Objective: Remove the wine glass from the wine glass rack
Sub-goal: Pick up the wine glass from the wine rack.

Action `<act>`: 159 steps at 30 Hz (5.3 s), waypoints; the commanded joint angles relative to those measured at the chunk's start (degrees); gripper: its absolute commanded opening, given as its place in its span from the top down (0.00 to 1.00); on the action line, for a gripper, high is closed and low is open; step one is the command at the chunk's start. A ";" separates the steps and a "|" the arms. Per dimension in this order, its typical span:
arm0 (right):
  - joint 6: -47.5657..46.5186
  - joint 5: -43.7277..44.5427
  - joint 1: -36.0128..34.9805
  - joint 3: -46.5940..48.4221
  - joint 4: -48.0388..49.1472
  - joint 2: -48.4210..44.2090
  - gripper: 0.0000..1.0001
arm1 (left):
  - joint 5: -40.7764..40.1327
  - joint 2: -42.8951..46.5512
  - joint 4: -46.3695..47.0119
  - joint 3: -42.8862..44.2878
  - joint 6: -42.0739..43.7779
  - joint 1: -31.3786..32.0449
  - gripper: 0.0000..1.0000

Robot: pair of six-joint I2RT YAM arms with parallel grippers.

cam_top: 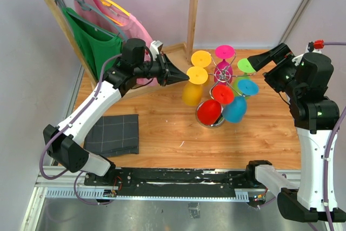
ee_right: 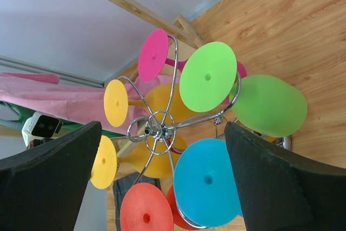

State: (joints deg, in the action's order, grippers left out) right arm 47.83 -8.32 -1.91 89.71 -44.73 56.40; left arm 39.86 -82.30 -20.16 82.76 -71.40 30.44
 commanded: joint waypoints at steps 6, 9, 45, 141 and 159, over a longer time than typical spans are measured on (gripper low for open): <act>0.51 0.85 0.33 -1.37 1.50 -0.96 0.01 | -1.36 0.74 -1.13 2.83 0.38 -1.23 1.00; 0.58 0.90 0.33 -1.50 1.55 -1.03 0.01 | -1.41 0.75 -1.32 3.02 0.55 -1.39 1.00; 0.77 1.35 0.33 -2.77 1.85 -2.04 0.01 | -0.41 0.00 1.64 4.39 0.58 -2.13 1.00; 0.57 0.95 0.95 -0.63 -3.61 -5.08 0.01 | -3.64 11.00 -4.52 -2.43 4.93 -1.33 1.00; -1.15 1.25 0.95 5.08 -3.61 -1.91 0.02 | 2.24 8.35 -9.49 8.06 26.54 -9.01 1.00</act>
State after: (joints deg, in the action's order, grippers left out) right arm 48.18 -7.05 -1.72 90.45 -48.45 53.39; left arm 37.82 -73.45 -29.54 86.39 -53.60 21.58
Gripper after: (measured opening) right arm 0.985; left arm 0.011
